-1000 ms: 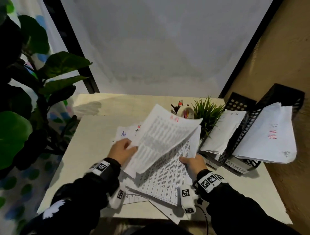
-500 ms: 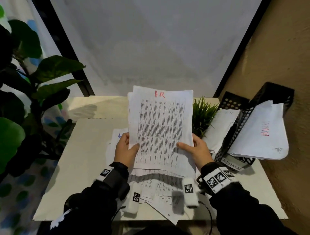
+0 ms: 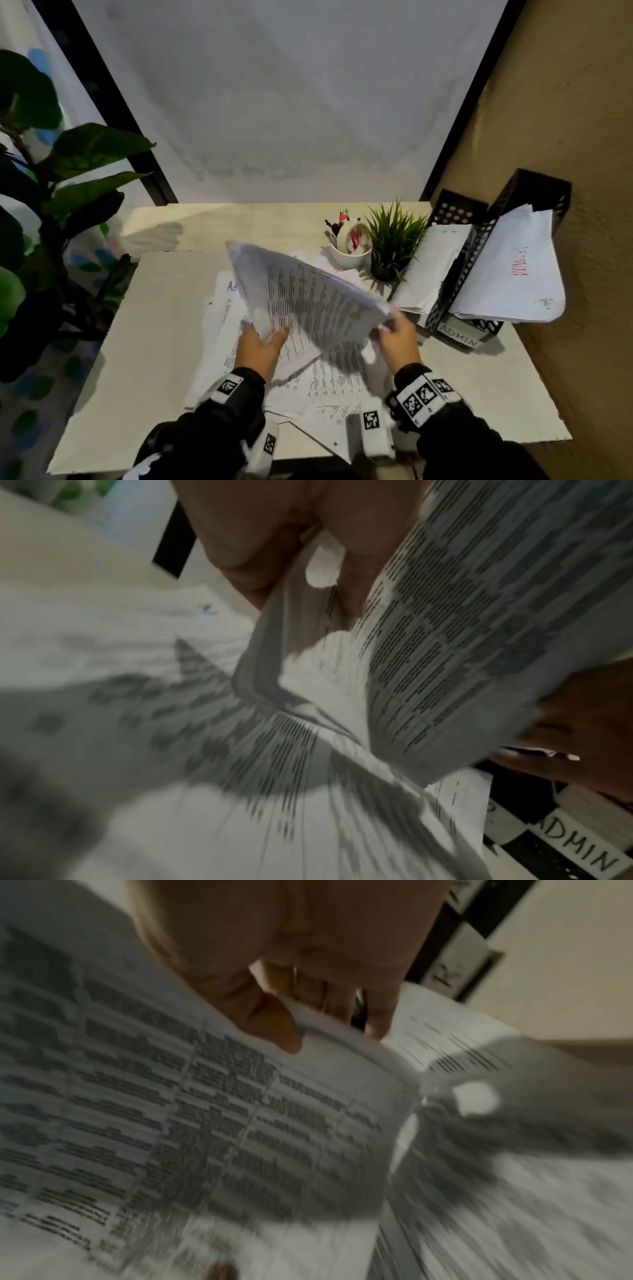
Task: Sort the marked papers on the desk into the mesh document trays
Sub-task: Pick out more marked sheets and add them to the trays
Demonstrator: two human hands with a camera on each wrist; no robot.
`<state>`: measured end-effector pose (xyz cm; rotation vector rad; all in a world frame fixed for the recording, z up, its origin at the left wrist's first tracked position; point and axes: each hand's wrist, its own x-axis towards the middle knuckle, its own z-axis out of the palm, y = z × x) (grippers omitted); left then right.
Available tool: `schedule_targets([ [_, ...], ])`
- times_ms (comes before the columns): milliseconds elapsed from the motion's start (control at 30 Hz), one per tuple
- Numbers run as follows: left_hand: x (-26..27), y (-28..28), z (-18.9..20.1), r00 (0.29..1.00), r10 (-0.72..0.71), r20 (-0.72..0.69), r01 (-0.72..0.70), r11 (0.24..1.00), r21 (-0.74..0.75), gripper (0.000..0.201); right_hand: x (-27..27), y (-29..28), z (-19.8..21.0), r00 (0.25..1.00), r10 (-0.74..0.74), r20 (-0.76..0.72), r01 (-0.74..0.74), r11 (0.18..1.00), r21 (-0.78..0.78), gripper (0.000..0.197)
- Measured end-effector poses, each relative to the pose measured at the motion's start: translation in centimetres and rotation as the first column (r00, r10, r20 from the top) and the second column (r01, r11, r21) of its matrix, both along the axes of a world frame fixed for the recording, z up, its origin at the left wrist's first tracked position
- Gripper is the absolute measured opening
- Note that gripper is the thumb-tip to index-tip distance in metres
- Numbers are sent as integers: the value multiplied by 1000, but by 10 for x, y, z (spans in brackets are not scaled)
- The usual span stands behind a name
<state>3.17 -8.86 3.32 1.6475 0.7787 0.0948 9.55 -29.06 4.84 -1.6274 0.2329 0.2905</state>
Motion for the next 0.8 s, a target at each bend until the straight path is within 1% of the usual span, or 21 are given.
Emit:
schedule_targets([
  [67,9,8,15,997,-70,30,68,995,67,12,19,-15,10,979,-151,133,164,983,-86,41],
  [100,13,12,24,994,-98,51,93,992,89,10,29,-23,14,957,-228,177,253,958,-133,41],
  [133,18,14,35,990,-124,71,116,987,111,11,38,-31,17,935,-292,203,327,929,-174,43],
  [167,22,16,46,984,-152,89,139,980,144,16,46,-38,19,920,-329,214,372,905,-207,46],
  [233,31,18,69,968,-224,112,194,953,233,25,58,-47,17,922,-334,195,379,881,-284,51],
  [267,36,17,80,958,-260,122,219,937,273,23,61,-49,14,931,-325,168,363,875,-320,53],
  [333,44,14,103,938,-318,140,267,918,294,16,65,-50,8,946,-306,106,323,871,-370,57],
  [400,51,9,122,911,-379,161,316,894,319,20,69,-49,3,954,-296,56,292,861,-417,61],
  [467,56,1,140,881,-451,142,371,847,381,21,71,-46,0,950,-311,22,291,858,-424,66],
  [533,62,-10,157,852,-507,128,421,811,407,19,75,-43,-2,937,-349,19,330,865,-378,70],
  [600,70,-22,173,819,-566,96,461,747,479,21,80,-44,-2,926,-375,33,362,863,-353,70],
  [667,80,-36,187,780,-625,36,493,649,580,29,85,-48,0,942,-333,38,319,853,-413,57],
  [733,94,-52,199,730,-683,-40,517,513,685,30,89,-56,2,961,-273,44,260,837,-481,46],
  [800,110,-70,205,676,-729,-105,531,383,756,18,91,-64,11,970,-234,64,232,816,-529,46],
])
